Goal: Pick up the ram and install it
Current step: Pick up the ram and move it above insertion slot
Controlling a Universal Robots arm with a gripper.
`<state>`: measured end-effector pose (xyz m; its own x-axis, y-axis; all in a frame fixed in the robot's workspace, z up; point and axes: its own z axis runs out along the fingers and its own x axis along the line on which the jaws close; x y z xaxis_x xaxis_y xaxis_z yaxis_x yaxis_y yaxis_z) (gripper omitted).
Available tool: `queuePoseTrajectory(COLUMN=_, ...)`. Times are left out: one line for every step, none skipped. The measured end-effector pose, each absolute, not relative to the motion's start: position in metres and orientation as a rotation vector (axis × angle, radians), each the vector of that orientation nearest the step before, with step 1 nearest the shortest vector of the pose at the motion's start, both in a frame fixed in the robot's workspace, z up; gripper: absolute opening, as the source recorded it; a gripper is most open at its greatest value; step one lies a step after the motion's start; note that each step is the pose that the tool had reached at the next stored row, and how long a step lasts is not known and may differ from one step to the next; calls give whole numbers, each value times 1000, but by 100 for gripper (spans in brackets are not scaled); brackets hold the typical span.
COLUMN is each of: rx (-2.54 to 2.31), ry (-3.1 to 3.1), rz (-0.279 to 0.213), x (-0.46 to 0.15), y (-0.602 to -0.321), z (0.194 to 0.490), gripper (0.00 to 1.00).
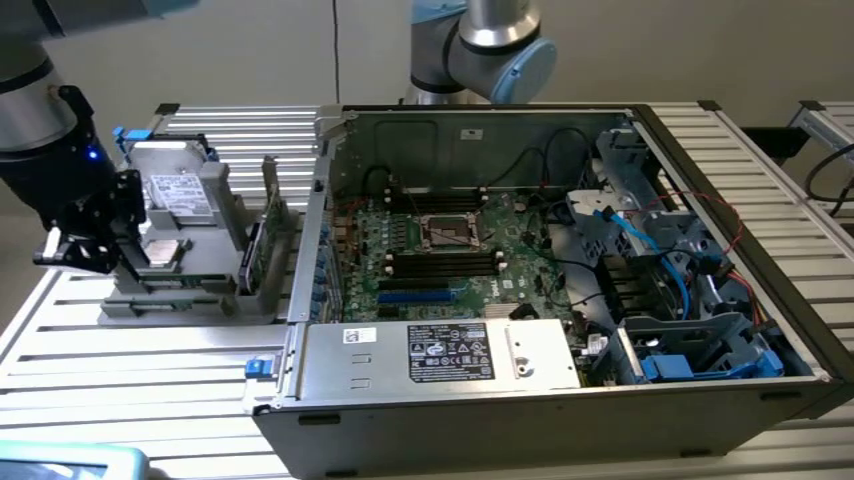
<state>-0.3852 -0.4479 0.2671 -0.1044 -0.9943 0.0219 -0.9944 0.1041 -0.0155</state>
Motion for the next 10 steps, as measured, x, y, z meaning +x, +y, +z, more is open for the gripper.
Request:
queuePoseTrajectory(rx=2098, ry=-2330, rz=41, x=-385, y=-448, z=265, gripper=31)
queuePoseTrajectory(rx=2098, ry=-2330, rz=41, x=-385, y=-448, z=263, gripper=31)
queuePoseTrajectory(rx=2098, ry=-2330, rz=41, x=-385, y=-448, z=262, gripper=31)
queuePoseTrajectory(rx=2098, ry=-2330, rz=41, x=-385, y=-448, z=260, gripper=31)
queuePoseTrajectory(rx=2098, ry=-2330, rz=41, x=-384, y=-448, z=258, gripper=31)
queuePoseTrajectory(rx=2098, ry=-2329, rz=41, x=-383, y=-448, z=256, gripper=31)
queuePoseTrajectory(rx=2098, ry=-2329, rz=41, x=-381, y=-447, z=254, gripper=31)
queuePoseTrajectory(rx=2100, ry=-2328, rz=41, x=-379, y=-447, z=252, gripper=31)
queuePoseTrajectory(rx=2104, ry=-2325, rz=42, x=-378, y=-447, z=251, gripper=31)
queuePoseTrajectory(rx=2113, ry=-2316, rz=42, x=-377, y=-447, z=249, gripper=31)
